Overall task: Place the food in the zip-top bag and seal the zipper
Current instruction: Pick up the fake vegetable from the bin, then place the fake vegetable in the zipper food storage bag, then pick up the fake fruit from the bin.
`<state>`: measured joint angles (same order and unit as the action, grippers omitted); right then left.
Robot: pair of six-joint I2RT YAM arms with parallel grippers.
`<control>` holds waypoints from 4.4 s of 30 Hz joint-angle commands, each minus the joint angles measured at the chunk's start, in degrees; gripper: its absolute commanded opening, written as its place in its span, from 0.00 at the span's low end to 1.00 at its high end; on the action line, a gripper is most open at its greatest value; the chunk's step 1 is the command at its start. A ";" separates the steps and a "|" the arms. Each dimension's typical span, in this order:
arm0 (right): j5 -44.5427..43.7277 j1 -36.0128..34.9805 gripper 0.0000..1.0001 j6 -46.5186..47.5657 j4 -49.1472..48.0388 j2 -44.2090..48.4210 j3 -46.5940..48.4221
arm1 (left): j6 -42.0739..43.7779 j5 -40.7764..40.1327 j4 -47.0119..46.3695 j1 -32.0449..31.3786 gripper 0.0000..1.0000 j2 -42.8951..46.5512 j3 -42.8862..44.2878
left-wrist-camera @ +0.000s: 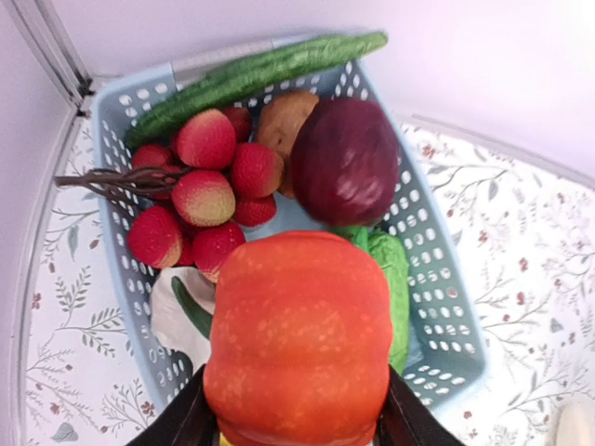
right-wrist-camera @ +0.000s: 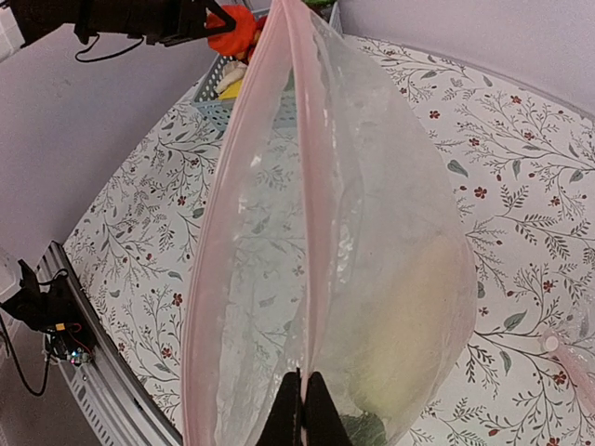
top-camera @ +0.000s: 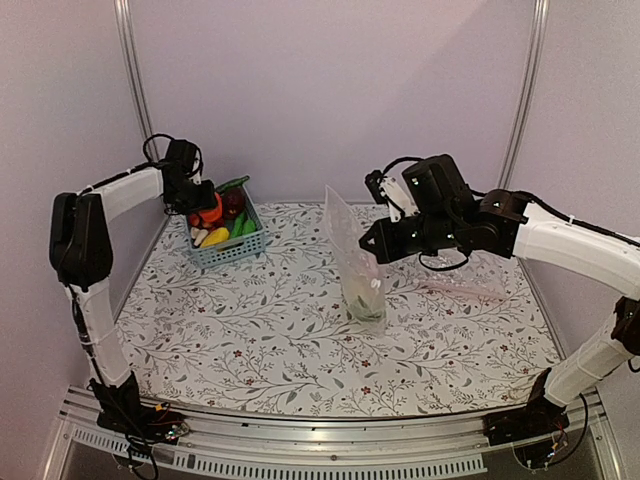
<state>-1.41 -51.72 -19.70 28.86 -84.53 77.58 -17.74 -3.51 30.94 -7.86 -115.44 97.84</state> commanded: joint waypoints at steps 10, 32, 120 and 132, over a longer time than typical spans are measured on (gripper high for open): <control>0.76 -0.12 0.00 -0.30 0.24 -0.99 0.08 | -7.23 7.38 -9.87 -0.49 0.43 26.07 -21.05; -1.21 -2.99 0.00 -0.42 2.86 -3.34 5.22 | -27.35 27.16 -31.67 -33.65 0.42 50.79 -38.06; -4.46 -4.26 0.00 -2.49 -0.76 -0.16 1.05 | 6.51 15.69 10.02 -22.54 0.97 36.73 -16.21; -5.34 -4.33 0.00 -2.04 -0.30 0.91 0.41 | 9.56 5.89 7.48 -8.71 0.90 19.55 -11.48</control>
<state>-5.50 -55.83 -21.85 28.80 -85.84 79.18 -10.02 5.02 38.83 -20.23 -90.94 83.09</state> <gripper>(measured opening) 0.005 0.925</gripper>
